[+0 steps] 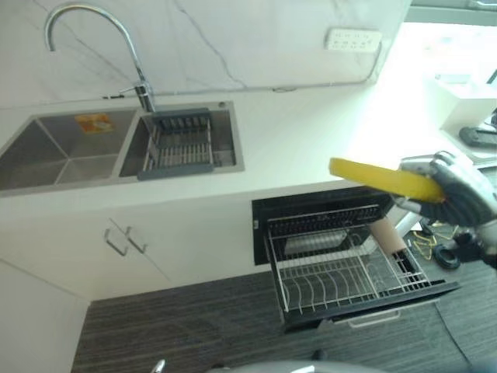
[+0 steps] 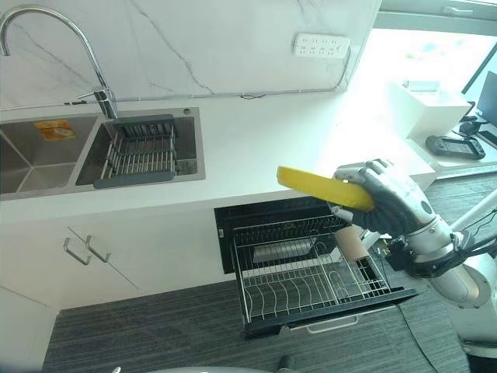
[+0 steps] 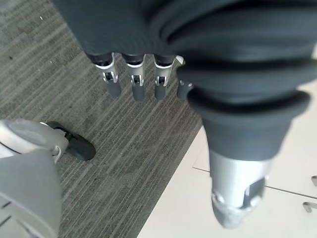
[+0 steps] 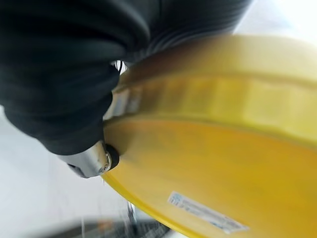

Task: Place the dishes in the dishwasher.

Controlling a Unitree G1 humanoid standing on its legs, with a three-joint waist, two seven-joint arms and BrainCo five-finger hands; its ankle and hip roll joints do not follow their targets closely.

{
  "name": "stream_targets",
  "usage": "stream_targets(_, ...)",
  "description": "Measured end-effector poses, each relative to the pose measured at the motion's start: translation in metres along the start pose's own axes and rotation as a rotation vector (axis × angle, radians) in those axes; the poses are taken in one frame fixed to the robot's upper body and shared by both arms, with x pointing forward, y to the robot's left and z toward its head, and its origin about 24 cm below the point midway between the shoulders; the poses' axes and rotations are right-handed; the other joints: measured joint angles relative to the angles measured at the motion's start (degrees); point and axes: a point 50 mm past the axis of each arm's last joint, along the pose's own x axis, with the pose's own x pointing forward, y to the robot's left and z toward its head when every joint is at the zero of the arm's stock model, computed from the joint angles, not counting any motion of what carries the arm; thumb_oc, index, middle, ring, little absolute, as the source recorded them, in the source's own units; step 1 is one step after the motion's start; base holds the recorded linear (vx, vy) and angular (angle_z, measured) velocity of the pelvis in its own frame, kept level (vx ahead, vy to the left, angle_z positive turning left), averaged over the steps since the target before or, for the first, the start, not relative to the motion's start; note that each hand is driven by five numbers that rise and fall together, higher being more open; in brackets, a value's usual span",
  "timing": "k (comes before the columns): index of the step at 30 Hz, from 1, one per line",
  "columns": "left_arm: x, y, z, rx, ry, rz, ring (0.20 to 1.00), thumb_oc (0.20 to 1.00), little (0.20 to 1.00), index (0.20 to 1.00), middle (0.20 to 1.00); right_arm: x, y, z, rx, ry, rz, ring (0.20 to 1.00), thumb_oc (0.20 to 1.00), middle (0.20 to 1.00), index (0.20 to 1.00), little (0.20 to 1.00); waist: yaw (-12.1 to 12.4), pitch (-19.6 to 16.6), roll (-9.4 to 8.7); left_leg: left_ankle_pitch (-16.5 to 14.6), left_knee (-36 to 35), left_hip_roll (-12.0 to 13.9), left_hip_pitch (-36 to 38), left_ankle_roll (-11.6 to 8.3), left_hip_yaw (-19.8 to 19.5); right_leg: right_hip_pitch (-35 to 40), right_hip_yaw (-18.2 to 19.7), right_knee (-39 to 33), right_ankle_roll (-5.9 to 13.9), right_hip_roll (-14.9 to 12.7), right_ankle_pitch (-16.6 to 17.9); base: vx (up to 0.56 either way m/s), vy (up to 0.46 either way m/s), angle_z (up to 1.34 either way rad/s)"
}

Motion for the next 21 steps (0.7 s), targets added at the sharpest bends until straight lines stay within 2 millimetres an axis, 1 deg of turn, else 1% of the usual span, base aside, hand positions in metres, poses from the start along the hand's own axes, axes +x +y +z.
stream_targets(3,0.0,0.011,0.004,0.019,0.0,0.025,1.0,1.0,1.0,1.0,1.0,-0.001,0.009,-0.001,-0.132,-0.054,0.051,0.2,0.2,0.2,0.2,0.2,1.15,0.01,0.09,0.0,0.01,0.06,-0.13,0.01,-0.17,-0.09,-0.05,0.0,0.05,0.01,-0.03,-0.03,-0.003,0.01)
stream_targets(6,0.0,0.02,0.009,0.033,-0.012,0.043,1.0,1.0,1.0,1.0,1.0,-0.004,0.021,-0.004,-0.237,-0.123,0.146,0.2,0.2,0.2,0.2,0.2,1.64,0.02,0.09,-0.15,0.0,0.06,-0.47,0.25,-0.85,-0.04,-0.5,-0.01,0.3,-0.02,-0.22,-0.02,-0.006,0.08)
stream_targets(8,0.0,0.027,0.007,0.04,-0.001,0.065,1.0,1.0,1.0,1.0,1.0,-0.01,0.036,-0.01,-0.224,-0.108,0.185,0.2,0.2,0.2,0.2,0.2,2.17,0.01,-0.03,-0.23,0.0,0.06,-0.58,0.39,-1.01,-0.05,-0.6,-0.01,0.31,-0.02,-0.23,0.0,-0.008,0.05)
stream_targets(11,0.0,0.03,0.009,0.048,-0.003,0.066,1.0,1.0,1.0,1.0,1.0,-0.017,0.052,-0.016,-0.182,-0.077,0.236,0.2,0.2,0.2,0.2,0.2,2.73,0.03,0.02,-0.22,0.0,0.05,-0.74,0.39,-1.22,-0.08,-0.78,-0.01,0.31,-0.01,-0.23,0.0,0.005,0.03)
stream_targets(13,0.0,0.027,0.012,0.079,-0.012,0.045,1.0,1.0,1.0,1.0,1.0,-0.021,0.065,-0.019,-0.146,-0.045,0.265,0.2,0.2,0.2,0.2,0.2,3.01,0.14,0.15,-0.2,0.0,-0.04,-0.9,0.41,-1.41,-0.09,-0.93,-0.02,0.32,0.0,-0.23,0.01,0.028,0.04)
stream_targets(15,0.0,0.026,0.012,0.094,-0.015,0.038,1.0,1.0,1.0,1.0,1.0,-0.023,0.07,-0.023,-0.133,-0.011,0.271,0.2,0.2,0.2,0.2,0.2,3.43,0.29,0.31,-0.21,0.01,-0.25,-0.95,0.42,-1.58,-0.07,-1.02,0.01,0.47,-0.04,-0.36,-0.01,0.033,0.04)
stream_targets(17,0.001,0.02,0.022,0.095,-0.056,0.019,1.0,1.0,1.0,1.0,1.0,-0.027,0.075,-0.028,-0.122,0.031,0.265,0.2,0.2,0.2,0.2,0.2,3.64,1.03,0.23,-0.16,0.39,-0.44,-1.32,0.39,-2.67,0.03,-1.91,0.04,0.7,-0.21,-0.56,-0.11,0.003,0.15)
stream_targets(18,0.002,0.017,0.026,0.095,-0.075,0.009,1.0,1.0,1.0,1.0,1.0,-0.028,0.075,-0.029,-0.128,0.035,0.264,0.2,0.2,0.2,0.2,0.2,3.79,1.52,0.08,-0.16,1.81,-0.51,-2.23,0.35,-2.98,-0.1,-2.1,0.18,0.69,-0.35,-0.57,-0.21,-0.03,0.16)
stream_targets(19,0.002,0.012,0.034,0.094,-0.102,-0.008,1.0,1.0,1.0,1.0,1.0,-0.027,0.075,-0.031,-0.135,0.038,0.252,0.2,0.2,0.2,0.2,0.2,4.04,2.91,0.05,-0.75,4.26,-0.5,-3.39,0.85,-3.39,-0.85,-2.15,1.94,0.62,-0.54,-1.36,-0.26,-0.037,0.17)
stream_targets(20,0.004,0.004,0.044,0.093,-0.133,-0.03,1.0,1.0,1.0,1.0,1.0,-0.025,0.075,-0.034,-0.141,0.047,0.225,0.2,0.2,0.2,0.2,0.2,3.94,4.72,0.15,-2.03,8.3,-0.26,-6.35,0.96,-4.49,-3.58,-2.26,6.26,0.33,-1.04,-2.91,-0.24,-0.012,0.17)
stream_targets(21,0.005,-0.007,0.058,0.104,-0.18,-0.068,1.0,1.0,1.0,1.0,1.0,-0.02,0.072,-0.037,-0.156,0.05,0.194,0.2,0.2,0.2,0.2,0.2,3.96,7.72,0.11,-3.79,13.49,0.32,-9.76,0.8,-5.47,-7.08,-2.06,11.75,-0.53,-1.53,-4.79,-0.27,0.018,0.17)
